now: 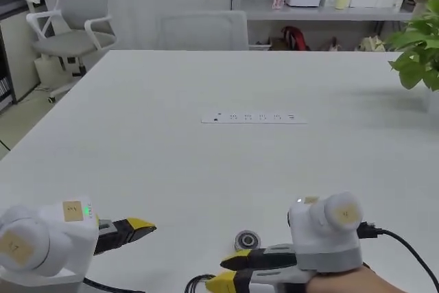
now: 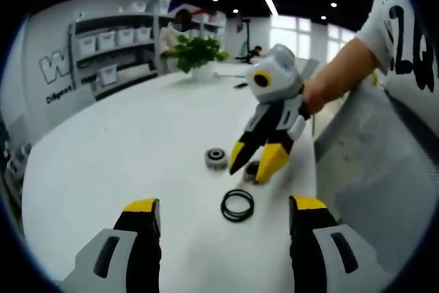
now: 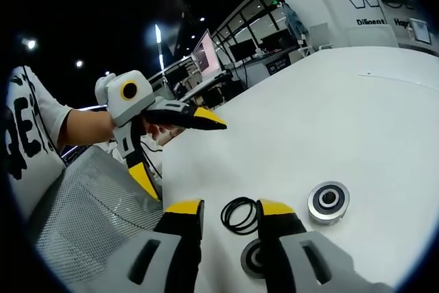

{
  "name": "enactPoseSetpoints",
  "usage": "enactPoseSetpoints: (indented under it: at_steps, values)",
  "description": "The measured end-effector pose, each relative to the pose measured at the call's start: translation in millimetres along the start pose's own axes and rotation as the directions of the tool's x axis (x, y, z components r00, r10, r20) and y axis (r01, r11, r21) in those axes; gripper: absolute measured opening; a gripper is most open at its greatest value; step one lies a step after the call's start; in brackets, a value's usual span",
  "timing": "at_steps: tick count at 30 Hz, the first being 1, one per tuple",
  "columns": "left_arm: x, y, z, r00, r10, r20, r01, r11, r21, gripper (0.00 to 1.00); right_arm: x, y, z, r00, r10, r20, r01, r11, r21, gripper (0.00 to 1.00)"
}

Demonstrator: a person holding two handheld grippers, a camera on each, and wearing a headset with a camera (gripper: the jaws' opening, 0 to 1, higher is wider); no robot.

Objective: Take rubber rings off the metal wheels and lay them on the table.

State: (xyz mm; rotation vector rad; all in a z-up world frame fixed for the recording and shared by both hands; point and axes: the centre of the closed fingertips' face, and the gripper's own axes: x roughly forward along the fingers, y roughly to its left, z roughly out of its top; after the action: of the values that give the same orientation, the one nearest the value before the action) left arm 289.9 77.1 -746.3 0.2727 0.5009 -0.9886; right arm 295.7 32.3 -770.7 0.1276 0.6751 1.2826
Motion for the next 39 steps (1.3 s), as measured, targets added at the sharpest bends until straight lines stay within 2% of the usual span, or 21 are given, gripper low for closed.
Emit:
enactPoseSetpoints:
  at_steps: [10,21,28,34,39]
  values:
    - [-4.7,1.8,8.1,0.9998,0.01,0.016,-0.01,1.0,0.005,0.78,-18.8,3.3,17.1,0.9989,-0.008,0.045,0.011,0.998,-0.066,0.34]
    - [-6.4,-3.3,12.1,0.9999,-0.006,0.011,0.006,0.999,0.031,0.78,-46.1,6.1,23.4,0.9974,-0.032,0.065,0.042,0.987,-0.152,0.44]
    - [-7.3,-8.6,11.7,0.9998,-0.018,0.004,0.018,0.999,0.047,0.78,-67.4,2.7,19.8,0.9954,-0.071,0.064,0.083,0.975,-0.206,0.49]
    - [-8.5,-11.8,10.4,0.9998,-0.021,0.001,0.021,0.999,0.043,0.79,-85.5,-3.7,15.7,0.9909,-0.11,0.077,0.124,0.97,-0.207,0.52]
    - [-10.4,-13.9,10.2,0.9998,-0.02,0.003,0.02,0.999,0.04,0.79,-97.4,-8.6,6.6,0.9875,-0.144,0.064,0.155,0.961,-0.227,0.55]
